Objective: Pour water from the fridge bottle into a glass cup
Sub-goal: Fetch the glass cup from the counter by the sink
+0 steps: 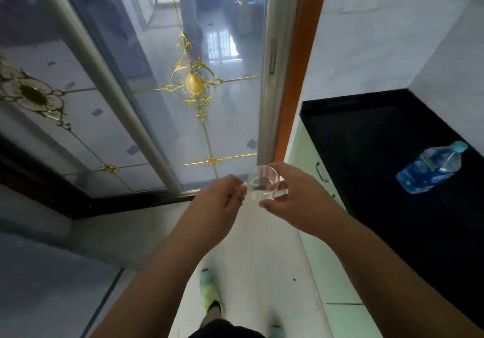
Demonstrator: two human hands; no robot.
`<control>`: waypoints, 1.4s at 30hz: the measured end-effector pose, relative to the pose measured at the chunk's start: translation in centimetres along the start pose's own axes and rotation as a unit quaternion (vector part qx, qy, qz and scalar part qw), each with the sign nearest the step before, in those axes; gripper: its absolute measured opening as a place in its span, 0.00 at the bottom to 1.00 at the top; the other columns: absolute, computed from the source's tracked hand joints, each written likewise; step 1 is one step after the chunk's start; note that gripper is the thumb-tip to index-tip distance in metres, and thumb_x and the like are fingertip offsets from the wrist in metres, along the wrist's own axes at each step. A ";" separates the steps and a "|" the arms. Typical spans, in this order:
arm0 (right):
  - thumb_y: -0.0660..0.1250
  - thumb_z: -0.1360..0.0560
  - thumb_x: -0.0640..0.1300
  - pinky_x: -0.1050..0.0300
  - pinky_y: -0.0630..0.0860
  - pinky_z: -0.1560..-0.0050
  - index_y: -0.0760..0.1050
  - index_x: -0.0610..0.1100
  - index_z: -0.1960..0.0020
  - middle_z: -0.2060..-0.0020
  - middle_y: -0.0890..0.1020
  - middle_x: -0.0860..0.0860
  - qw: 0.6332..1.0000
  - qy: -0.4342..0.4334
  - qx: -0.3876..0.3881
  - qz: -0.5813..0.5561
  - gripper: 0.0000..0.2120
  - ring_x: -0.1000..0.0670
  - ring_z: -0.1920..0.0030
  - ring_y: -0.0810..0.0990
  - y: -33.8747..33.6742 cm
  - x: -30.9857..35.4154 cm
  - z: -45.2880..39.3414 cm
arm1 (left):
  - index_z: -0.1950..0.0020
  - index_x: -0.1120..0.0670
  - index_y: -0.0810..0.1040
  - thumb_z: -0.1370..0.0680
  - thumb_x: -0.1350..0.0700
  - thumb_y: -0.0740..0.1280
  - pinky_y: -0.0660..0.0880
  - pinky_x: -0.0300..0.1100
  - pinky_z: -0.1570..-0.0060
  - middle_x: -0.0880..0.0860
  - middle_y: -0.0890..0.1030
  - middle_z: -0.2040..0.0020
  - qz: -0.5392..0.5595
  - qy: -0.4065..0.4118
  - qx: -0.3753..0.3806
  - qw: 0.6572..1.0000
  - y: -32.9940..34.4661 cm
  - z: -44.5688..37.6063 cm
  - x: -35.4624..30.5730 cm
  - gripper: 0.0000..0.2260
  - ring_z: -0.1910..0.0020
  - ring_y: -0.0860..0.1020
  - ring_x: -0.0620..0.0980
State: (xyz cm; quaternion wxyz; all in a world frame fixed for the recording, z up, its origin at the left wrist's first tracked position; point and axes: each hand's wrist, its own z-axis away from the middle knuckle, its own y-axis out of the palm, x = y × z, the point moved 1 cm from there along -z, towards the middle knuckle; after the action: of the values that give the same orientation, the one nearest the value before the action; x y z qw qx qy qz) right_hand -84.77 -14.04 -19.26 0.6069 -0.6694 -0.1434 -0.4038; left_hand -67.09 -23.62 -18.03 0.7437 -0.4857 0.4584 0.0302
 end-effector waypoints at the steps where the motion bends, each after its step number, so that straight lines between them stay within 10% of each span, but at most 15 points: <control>1: 0.79 0.28 0.52 0.69 0.79 0.53 0.72 0.57 0.31 0.39 0.79 0.58 1.000 0.008 -0.010 0.003 0.28 0.58 0.49 0.82 -0.1 -0.2 -1.5 | 0.48 0.47 0.78 0.15 0.46 0.61 0.80 0.51 0.47 0.47 0.84 0.54 -0.006 0.011 0.008 1.000 -0.2 -2.1 0.1 0.09 0.53 0.82 0.49; 13: 0.78 0.27 0.50 0.62 0.80 0.44 0.73 0.56 0.32 0.42 0.79 0.60 0.962 0.168 -0.213 -0.020 0.26 0.59 0.47 0.80 -4.8 -0.7 -13.1 | 0.53 0.47 0.74 0.14 0.47 0.58 0.67 0.29 0.64 0.43 0.78 0.59 -0.068 0.210 0.177 0.959 -2.6 -23.9 -3.7 0.11 0.59 0.76 0.42; 20: 0.79 0.29 0.44 0.57 0.82 0.43 0.75 0.60 0.34 0.44 0.80 0.61 0.924 0.237 -0.298 -0.035 0.28 0.58 0.48 0.82 -8.6 -3.1 -13.7 | 0.50 0.46 0.76 0.14 0.45 0.58 0.81 0.48 0.52 0.47 0.81 0.56 -0.049 0.278 0.266 0.922 0.4 -29.7 -7.7 0.11 0.55 0.80 0.47; 27: 0.80 0.30 0.46 0.73 0.74 0.54 0.74 0.58 0.34 0.47 0.79 0.65 0.882 0.304 -0.352 -0.076 0.28 0.65 0.51 0.80 -10.3 -8.5 -12.1 | 0.48 0.45 0.75 0.14 0.43 0.57 0.74 0.39 0.58 0.45 0.81 0.57 -0.094 0.329 0.331 0.879 7.0 -33.4 -12.2 0.11 0.58 0.79 0.42; 42: 0.78 0.29 0.52 0.62 0.79 0.45 0.73 0.58 0.34 0.43 0.81 0.61 0.848 0.359 -0.381 -0.078 0.26 0.60 0.46 0.80 -16.6 -20.6 -13.1 | 0.43 0.45 0.76 0.14 0.45 0.58 0.78 0.41 0.47 0.44 0.83 0.50 -0.127 0.321 0.407 0.846 18.5 -40.6 -20.5 0.10 0.49 0.82 0.42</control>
State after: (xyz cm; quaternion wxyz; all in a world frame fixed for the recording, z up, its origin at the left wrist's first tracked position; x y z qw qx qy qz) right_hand -113.94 -16.42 -23.23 0.2797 -0.6426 0.1978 -0.6854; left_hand -114.45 -36.11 -20.68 0.6834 -0.1758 0.5768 -0.4116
